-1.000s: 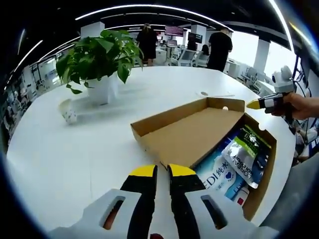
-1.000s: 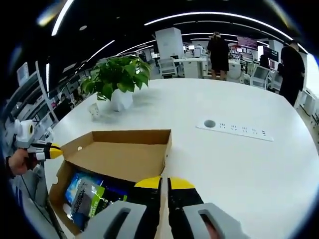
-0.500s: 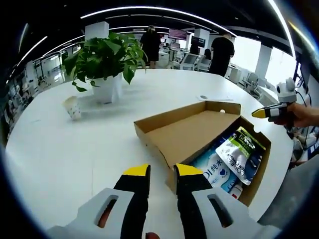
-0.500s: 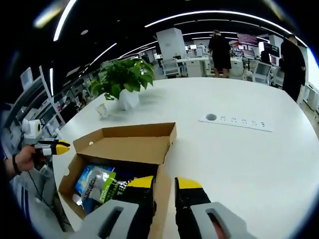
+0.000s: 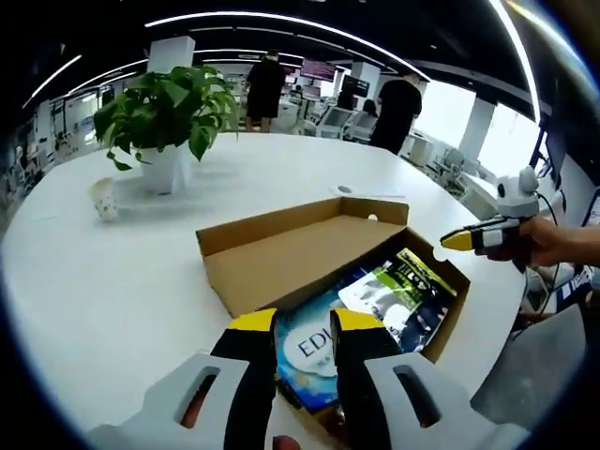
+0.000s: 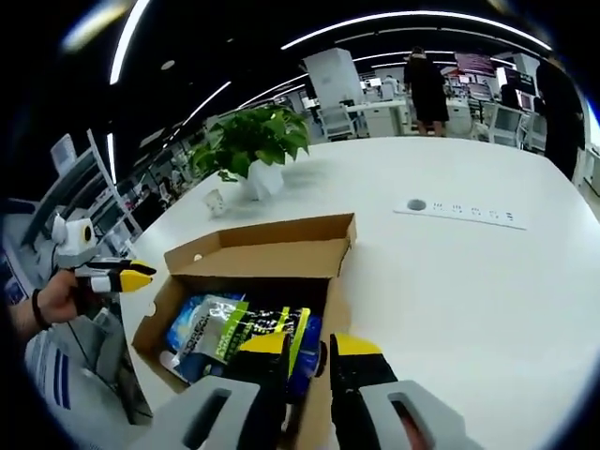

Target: Operate the shoe box by opening the lid, removing the specified soft item, and placing it in the target area until the item is outside and the box remains undamaged.

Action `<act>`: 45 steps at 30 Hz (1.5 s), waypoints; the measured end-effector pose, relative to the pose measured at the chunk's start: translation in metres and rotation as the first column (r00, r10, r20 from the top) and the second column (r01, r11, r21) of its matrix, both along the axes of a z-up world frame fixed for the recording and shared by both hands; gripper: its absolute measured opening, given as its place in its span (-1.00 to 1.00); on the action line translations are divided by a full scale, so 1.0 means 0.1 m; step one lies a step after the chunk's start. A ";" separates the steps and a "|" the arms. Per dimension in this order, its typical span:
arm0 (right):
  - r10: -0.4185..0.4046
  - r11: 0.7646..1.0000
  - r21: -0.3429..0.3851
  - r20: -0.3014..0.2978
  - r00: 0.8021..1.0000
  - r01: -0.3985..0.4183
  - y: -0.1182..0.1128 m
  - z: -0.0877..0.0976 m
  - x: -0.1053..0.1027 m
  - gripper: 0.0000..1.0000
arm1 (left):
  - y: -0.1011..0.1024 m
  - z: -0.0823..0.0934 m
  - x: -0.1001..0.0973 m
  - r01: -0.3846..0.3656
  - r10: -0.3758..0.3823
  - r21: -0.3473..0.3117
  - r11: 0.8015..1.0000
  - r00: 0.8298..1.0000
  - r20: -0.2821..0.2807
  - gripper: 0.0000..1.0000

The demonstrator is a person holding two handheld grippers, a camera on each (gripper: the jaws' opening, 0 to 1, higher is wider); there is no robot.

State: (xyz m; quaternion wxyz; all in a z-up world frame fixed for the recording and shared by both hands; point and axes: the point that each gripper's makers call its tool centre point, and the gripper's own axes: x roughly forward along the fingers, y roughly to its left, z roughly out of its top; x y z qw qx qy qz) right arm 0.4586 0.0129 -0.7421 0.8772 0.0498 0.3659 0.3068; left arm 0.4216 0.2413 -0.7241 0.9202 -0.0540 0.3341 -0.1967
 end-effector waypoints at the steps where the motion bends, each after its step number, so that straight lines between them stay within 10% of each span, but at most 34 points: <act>1: 0.003 1.000 0.000 0.001 1.000 -0.003 0.01 0.00 -0.01 -0.75 | -0.04 -0.02 -0.01 0.007 -0.007 0.001 1.000 1.000 -0.004 -0.58; 21: 0.018 1.000 -0.005 0.006 1.000 -0.018 -0.06 0.01 -0.20 -0.77 | -0.71 -0.50 -0.26 0.092 -0.108 -0.096 0.991 0.979 -0.174 -0.50; 45: 0.025 1.000 -0.018 -0.012 1.000 -0.026 -0.06 -0.06 -0.32 -0.77 | -0.77 -0.60 -0.24 -0.015 -0.048 -0.229 0.973 0.962 -0.270 -0.95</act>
